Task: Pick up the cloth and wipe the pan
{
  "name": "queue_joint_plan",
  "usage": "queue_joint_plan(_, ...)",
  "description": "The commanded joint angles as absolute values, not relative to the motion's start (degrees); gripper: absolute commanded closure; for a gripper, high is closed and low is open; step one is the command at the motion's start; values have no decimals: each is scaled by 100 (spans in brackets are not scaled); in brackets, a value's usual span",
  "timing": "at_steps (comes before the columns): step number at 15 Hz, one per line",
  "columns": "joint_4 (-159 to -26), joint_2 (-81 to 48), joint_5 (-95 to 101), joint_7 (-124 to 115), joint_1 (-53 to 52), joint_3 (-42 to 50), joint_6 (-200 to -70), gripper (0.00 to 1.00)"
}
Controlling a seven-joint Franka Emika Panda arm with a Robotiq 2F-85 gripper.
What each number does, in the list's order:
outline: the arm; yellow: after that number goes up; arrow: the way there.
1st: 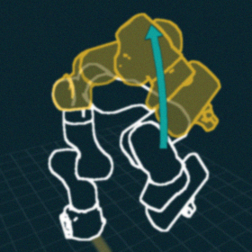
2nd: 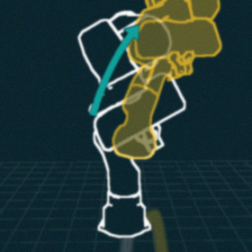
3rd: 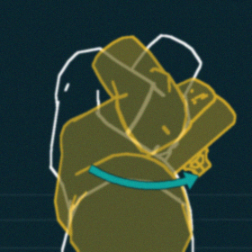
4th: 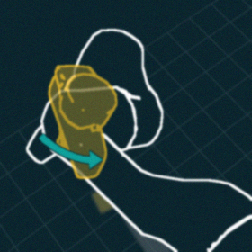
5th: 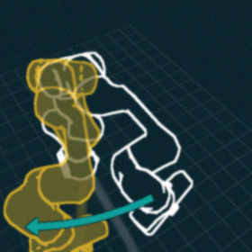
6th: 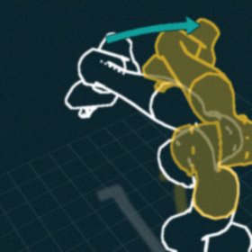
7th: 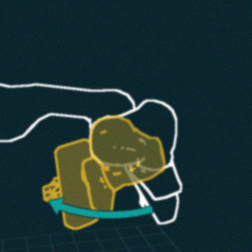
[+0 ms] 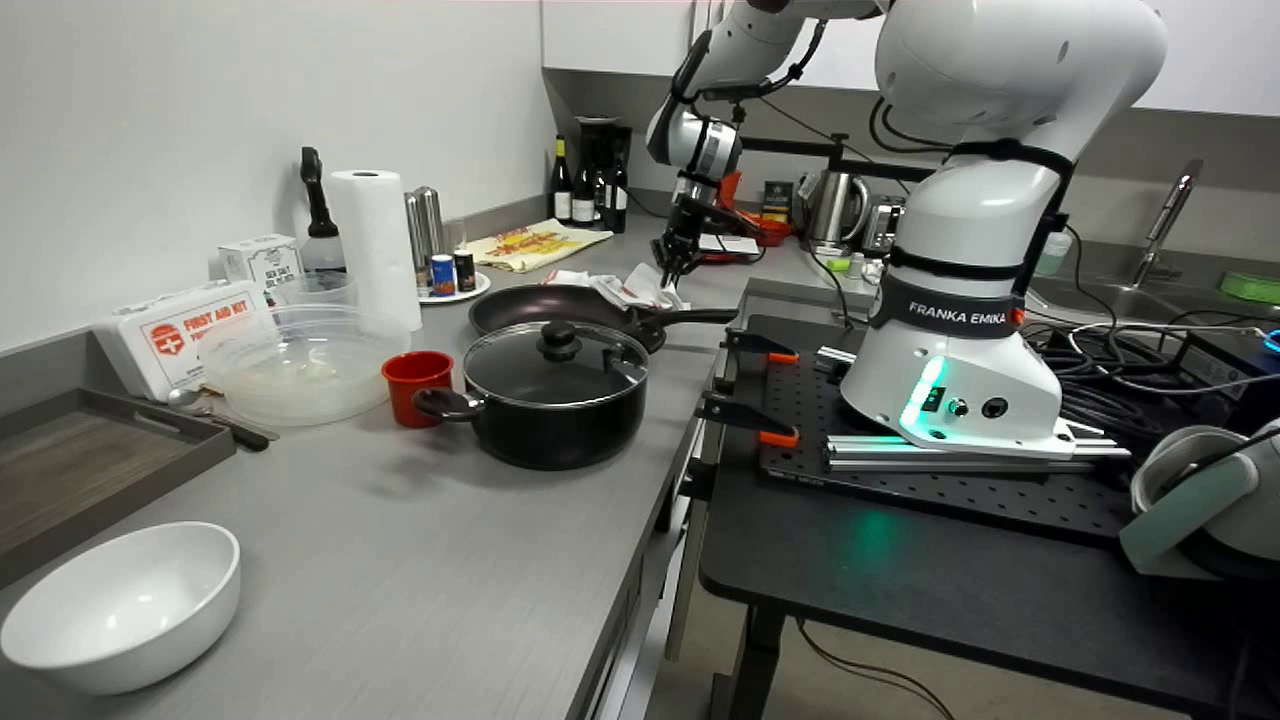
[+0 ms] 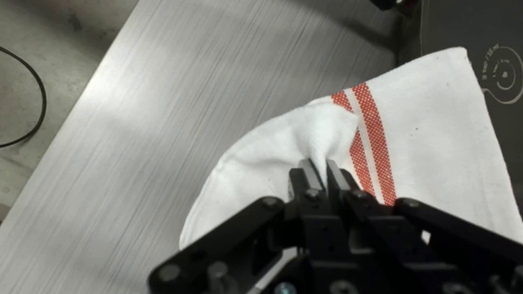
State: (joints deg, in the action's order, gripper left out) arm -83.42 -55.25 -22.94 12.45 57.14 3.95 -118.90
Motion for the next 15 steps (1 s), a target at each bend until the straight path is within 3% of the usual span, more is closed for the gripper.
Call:
queue_joint_plan(1, -7766, -5850, -2347, 1027, 5901, 414, -11509, 98)
queue_joint_plan(10, -7589, -5844, -2316, 939, 6052, 351, -11518, 98)
queue_joint_plan(11, -7576, -5843, -2317, 932, 6048, 344, -11521, 68)
queue_joint_plan(13, -7564, -5839, -2330, 935, 6053, 323, -11528, 60)
queue_joint_plan(15, -7555, -5835, -2342, 946, 6063, 305, -11538, 45)
